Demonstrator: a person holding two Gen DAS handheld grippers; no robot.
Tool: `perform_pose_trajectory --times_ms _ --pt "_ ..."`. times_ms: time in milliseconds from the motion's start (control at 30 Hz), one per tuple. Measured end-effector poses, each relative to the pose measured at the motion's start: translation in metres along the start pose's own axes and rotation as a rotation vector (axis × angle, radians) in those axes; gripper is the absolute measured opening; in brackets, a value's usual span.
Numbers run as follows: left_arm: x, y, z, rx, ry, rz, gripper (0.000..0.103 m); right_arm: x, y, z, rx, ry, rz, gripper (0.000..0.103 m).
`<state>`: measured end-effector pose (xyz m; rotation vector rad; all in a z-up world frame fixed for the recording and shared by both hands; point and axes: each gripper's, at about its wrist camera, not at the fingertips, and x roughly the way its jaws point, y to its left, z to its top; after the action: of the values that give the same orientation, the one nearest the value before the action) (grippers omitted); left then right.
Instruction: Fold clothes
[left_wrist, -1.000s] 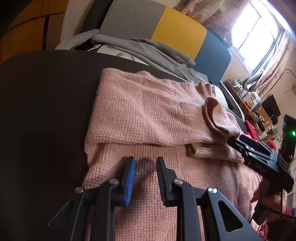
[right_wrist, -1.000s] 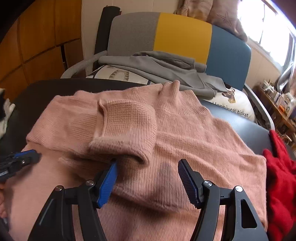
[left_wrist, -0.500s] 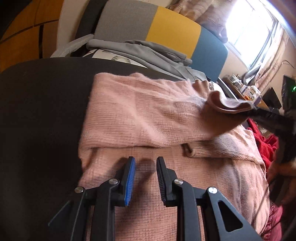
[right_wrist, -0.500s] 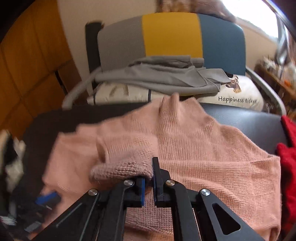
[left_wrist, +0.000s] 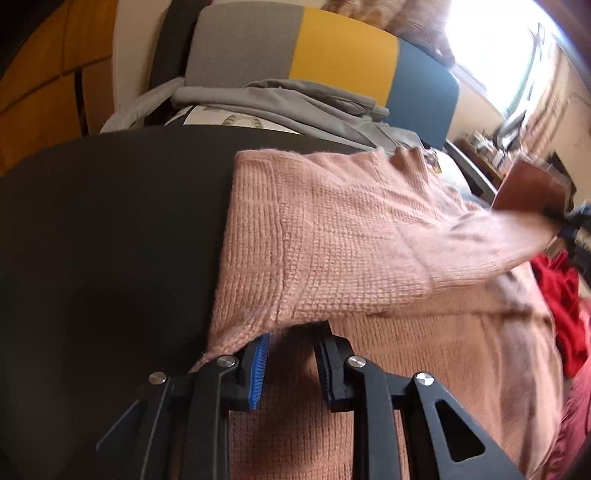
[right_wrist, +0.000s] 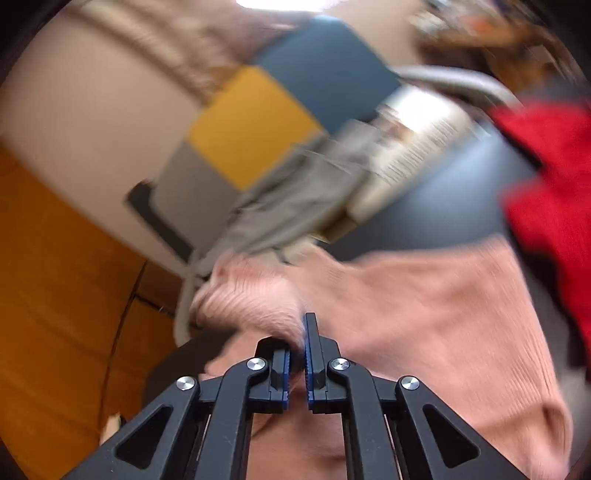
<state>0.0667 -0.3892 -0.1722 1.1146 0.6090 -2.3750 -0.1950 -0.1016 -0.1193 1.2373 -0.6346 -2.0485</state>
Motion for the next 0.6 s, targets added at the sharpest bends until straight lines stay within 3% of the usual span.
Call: perform_pose_trajectory --times_ms 133,300,333,400,467,533,567,600 --pt "-0.002 -0.007 -0.005 0.046 -0.004 0.021 0.023 0.011 -0.071 -0.025 0.163 0.034 -0.022 0.006" --pt "-0.005 -0.010 -0.012 0.083 -0.003 0.025 0.023 0.016 -0.089 -0.032 0.190 0.033 0.069 0.009" --pt "-0.006 -0.010 -0.013 0.085 -0.003 0.027 0.023 0.016 -0.089 -0.030 0.193 0.030 0.082 0.011" --pt "-0.008 -0.011 -0.016 0.088 -0.002 0.030 0.023 0.016 -0.090 -0.025 0.229 0.025 0.115 0.028" --pt "-0.009 -0.012 -0.018 0.091 -0.002 0.032 0.023 0.013 -0.086 -0.019 0.218 -0.010 0.111 0.031" --pt "-0.011 -0.013 -0.020 0.094 -0.001 0.035 0.023 0.011 -0.076 -0.015 0.163 -0.019 0.062 0.031" --pt "-0.012 -0.013 -0.022 0.096 -0.001 0.037 0.023 0.010 -0.070 -0.014 0.130 -0.024 0.025 0.027" --pt "-0.013 -0.013 -0.023 0.094 -0.001 0.037 0.023 0.009 -0.064 -0.012 0.097 -0.028 -0.013 0.017"
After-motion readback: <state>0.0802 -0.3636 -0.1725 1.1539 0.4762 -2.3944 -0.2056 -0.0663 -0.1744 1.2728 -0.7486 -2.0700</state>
